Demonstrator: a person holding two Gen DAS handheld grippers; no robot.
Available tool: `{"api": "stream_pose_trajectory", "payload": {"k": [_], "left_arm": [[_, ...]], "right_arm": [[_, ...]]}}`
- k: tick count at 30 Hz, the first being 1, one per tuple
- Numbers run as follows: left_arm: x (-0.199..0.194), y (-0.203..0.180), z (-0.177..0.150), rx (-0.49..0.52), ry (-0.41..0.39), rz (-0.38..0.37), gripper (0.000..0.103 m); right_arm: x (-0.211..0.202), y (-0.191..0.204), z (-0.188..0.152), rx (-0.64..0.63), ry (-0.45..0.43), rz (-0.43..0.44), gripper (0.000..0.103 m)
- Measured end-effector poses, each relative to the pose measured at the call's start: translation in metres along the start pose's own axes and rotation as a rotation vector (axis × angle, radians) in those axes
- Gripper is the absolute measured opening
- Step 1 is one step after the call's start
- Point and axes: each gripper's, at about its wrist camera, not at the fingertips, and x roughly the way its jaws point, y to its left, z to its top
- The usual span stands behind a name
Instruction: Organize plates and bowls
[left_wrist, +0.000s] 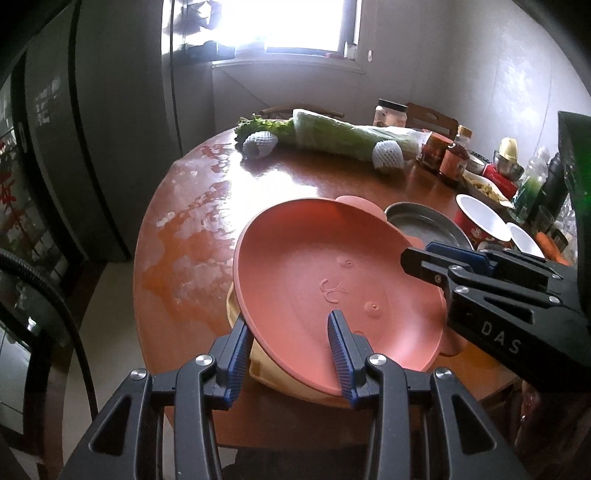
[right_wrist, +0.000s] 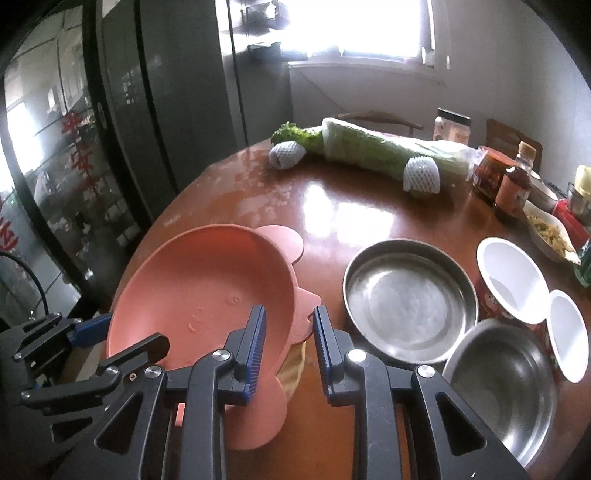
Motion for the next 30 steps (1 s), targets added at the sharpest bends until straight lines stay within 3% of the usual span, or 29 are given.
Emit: {"api": "stream_pose_trajectory", "payload": {"k": [30], "left_arm": [[0.009, -0.008, -0.015, 0.047, 0.069, -0.016, 0.042]], "right_arm": [[0.03, 0.001, -0.007, -0.042, 0.056, -0.041, 0.028]]}}
